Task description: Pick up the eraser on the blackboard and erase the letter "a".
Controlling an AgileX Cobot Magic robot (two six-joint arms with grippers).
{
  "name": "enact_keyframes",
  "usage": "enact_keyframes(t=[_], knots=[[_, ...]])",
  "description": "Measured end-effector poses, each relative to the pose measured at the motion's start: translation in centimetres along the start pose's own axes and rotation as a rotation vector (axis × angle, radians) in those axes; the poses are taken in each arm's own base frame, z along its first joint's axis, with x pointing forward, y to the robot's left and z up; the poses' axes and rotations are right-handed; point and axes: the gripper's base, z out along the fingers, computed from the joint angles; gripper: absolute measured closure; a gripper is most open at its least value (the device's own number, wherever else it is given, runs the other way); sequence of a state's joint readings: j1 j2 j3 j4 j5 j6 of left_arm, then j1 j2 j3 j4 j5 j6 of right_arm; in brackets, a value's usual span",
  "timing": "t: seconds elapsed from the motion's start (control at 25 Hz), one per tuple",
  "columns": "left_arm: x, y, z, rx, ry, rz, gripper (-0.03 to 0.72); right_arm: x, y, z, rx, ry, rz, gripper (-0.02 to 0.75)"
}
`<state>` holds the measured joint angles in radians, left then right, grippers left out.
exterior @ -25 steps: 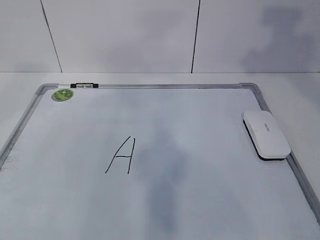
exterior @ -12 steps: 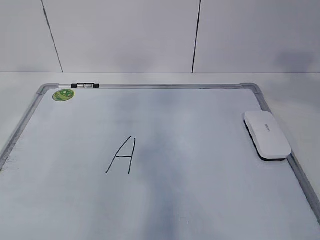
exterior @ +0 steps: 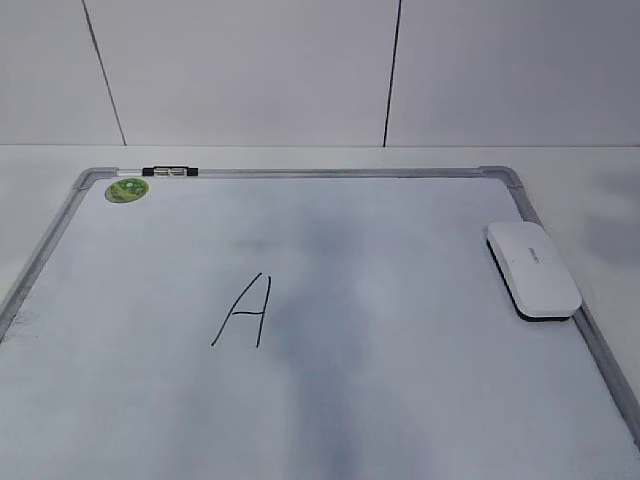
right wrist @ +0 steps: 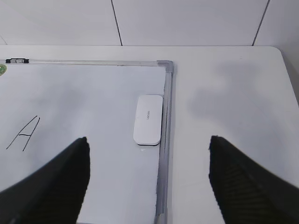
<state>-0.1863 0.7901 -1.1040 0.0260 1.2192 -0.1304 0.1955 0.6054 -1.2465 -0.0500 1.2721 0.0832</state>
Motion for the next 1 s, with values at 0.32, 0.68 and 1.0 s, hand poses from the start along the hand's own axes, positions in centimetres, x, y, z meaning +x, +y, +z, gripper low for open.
enact_keyframes(t=[0.32, 0.68, 1.0], knots=[[1.8, -0.6, -2.5, 0.105, -0.035, -0.029, 0.115, 4.2, -0.3, -1.5, -0.011, -0.035, 0.004, 0.135], [3.7, -0.4, -5.2, 0.134, -0.131, -0.018, 0.115, 8.1, -0.1, -0.5, -0.048, 0.005, 0.015, 0.142], [7.9, 0.1, -4.8, 0.136, -0.144, -0.018, 0.115, 10.3, 0.1, 1.0, -0.076, 0.063, 0.026, 0.145]])
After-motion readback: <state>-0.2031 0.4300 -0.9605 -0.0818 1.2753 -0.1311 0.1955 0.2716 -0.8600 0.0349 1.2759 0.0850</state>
